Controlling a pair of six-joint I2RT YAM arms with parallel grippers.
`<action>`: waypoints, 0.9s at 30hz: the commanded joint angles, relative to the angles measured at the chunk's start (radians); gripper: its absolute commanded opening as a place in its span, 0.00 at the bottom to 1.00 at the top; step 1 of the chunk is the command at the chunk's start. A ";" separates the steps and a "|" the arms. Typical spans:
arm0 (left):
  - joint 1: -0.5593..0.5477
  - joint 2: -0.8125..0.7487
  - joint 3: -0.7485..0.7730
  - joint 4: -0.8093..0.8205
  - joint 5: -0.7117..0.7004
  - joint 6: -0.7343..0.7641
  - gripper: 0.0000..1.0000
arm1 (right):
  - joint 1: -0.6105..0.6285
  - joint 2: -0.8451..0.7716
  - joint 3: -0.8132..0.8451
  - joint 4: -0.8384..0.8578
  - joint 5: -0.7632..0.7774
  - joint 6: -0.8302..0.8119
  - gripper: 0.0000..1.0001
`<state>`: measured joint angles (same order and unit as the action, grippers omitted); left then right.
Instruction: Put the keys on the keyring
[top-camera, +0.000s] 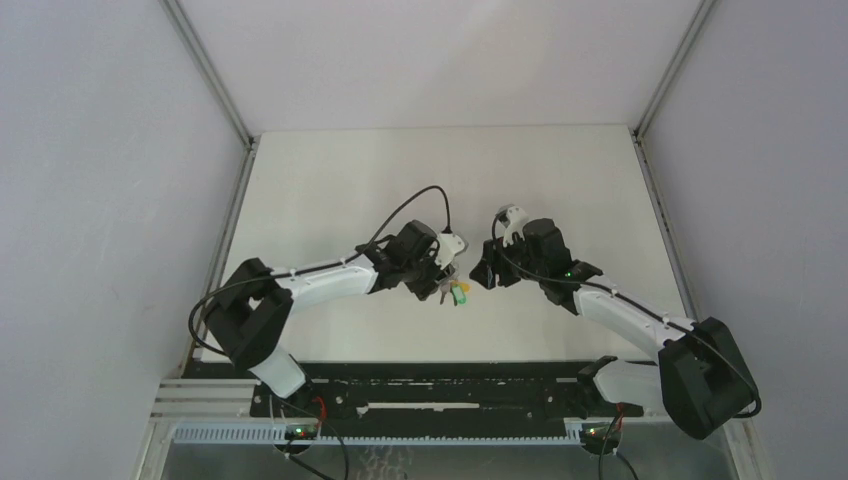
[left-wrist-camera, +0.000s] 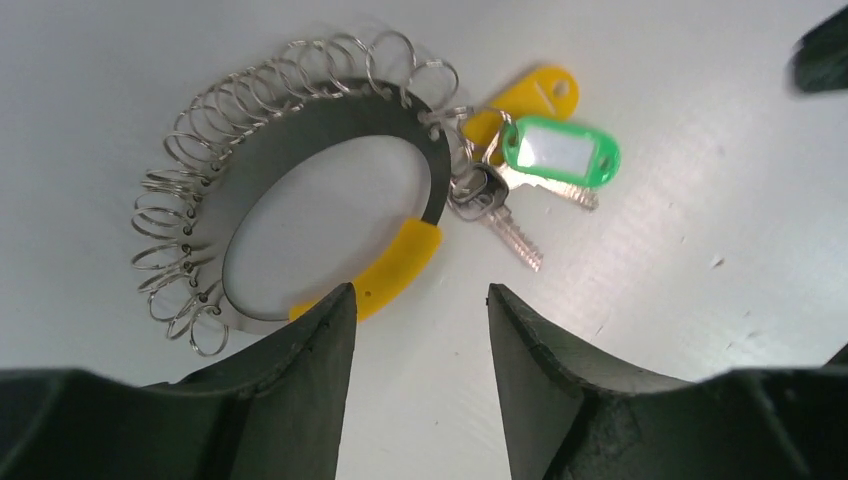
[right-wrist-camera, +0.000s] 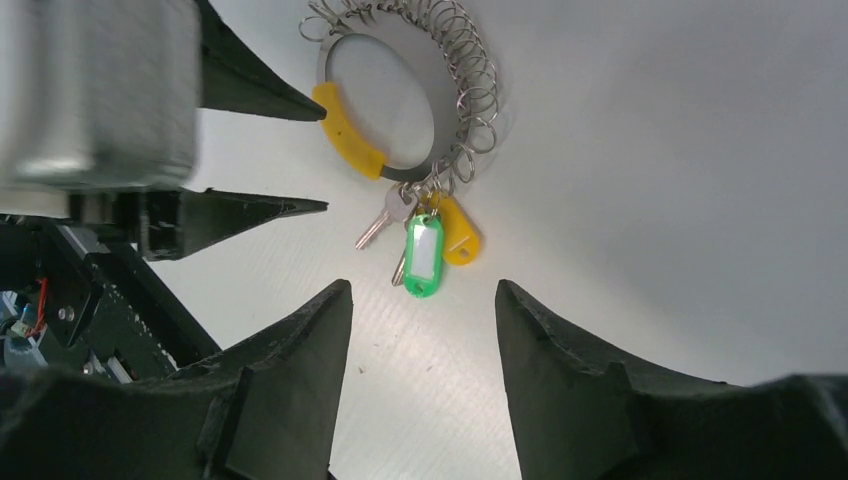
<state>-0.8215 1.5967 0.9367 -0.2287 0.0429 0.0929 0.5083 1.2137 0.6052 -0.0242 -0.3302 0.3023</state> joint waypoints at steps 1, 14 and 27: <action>0.000 0.053 0.100 -0.091 0.054 0.239 0.56 | -0.020 -0.070 -0.007 -0.037 -0.012 -0.033 0.55; 0.004 0.240 0.271 -0.188 0.127 0.310 0.54 | -0.072 -0.158 -0.028 -0.072 -0.028 -0.031 0.55; 0.004 0.332 0.321 -0.240 0.154 0.318 0.30 | -0.082 -0.167 -0.028 -0.067 -0.039 -0.031 0.55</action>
<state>-0.8196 1.9007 1.2297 -0.4465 0.1730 0.3870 0.4358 1.0664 0.5804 -0.1165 -0.3538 0.2859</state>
